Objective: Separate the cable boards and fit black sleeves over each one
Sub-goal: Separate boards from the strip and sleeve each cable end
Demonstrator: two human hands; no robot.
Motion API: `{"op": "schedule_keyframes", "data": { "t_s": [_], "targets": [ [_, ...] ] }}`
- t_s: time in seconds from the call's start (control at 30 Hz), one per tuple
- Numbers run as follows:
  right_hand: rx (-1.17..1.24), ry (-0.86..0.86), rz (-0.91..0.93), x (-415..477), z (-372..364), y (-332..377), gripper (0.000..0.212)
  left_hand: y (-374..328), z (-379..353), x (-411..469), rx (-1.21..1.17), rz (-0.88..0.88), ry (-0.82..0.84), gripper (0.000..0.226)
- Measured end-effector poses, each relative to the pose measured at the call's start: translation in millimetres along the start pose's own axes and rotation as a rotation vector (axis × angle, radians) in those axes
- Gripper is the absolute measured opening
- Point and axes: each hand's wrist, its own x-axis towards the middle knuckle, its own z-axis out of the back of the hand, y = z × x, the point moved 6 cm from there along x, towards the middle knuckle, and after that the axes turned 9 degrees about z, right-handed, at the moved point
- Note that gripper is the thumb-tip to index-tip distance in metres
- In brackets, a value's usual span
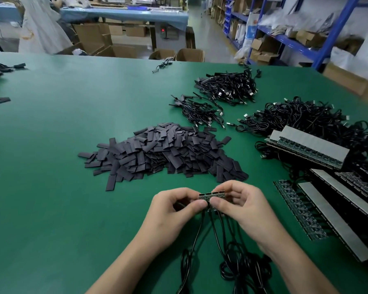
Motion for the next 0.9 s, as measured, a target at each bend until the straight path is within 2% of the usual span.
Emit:
{"op": "schedule_keyframes", "data": {
  "t_s": [0.1,0.37,0.9],
  "targets": [
    [-0.012,0.034,0.013,-1.0,-4.8,3.4,0.012,2.3,2.1,0.8,-0.097,0.028,0.006,0.015],
    [0.078,0.049,0.031,-2.8,-12.0,7.8,0.013,2.3,3.3,-1.3,-0.242,0.083,0.071,0.017],
    [0.235,0.069,-0.017,-2.5,-19.4,-1.8,0.018,-2.8,3.4,-3.0,-0.306,0.161,0.141,0.013]
  ]
}}
